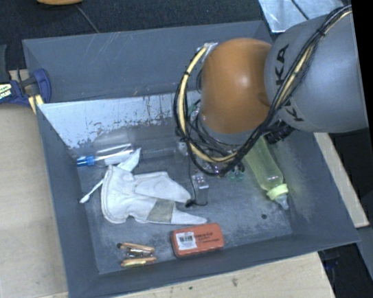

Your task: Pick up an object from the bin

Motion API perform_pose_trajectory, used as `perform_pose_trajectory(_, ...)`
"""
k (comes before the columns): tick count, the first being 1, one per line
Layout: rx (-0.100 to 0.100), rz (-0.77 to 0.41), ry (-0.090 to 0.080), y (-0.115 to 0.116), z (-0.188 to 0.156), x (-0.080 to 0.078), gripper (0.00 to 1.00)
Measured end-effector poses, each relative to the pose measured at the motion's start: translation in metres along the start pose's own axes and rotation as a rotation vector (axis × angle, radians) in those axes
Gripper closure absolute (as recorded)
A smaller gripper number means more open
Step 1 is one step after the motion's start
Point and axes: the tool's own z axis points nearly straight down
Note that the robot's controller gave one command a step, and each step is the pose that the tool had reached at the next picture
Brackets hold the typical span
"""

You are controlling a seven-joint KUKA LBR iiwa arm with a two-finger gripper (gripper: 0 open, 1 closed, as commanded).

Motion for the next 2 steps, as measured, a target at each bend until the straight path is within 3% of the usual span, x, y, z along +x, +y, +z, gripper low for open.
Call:
perform_pose_trajectory(1, -0.001, 0.001, -0.008, 0.000, -0.005, -0.001, 0.00)
perform_pose_trajectory(2, -0.001, -0.021, -0.017, 0.019, 0.028, -0.025, 0.00)
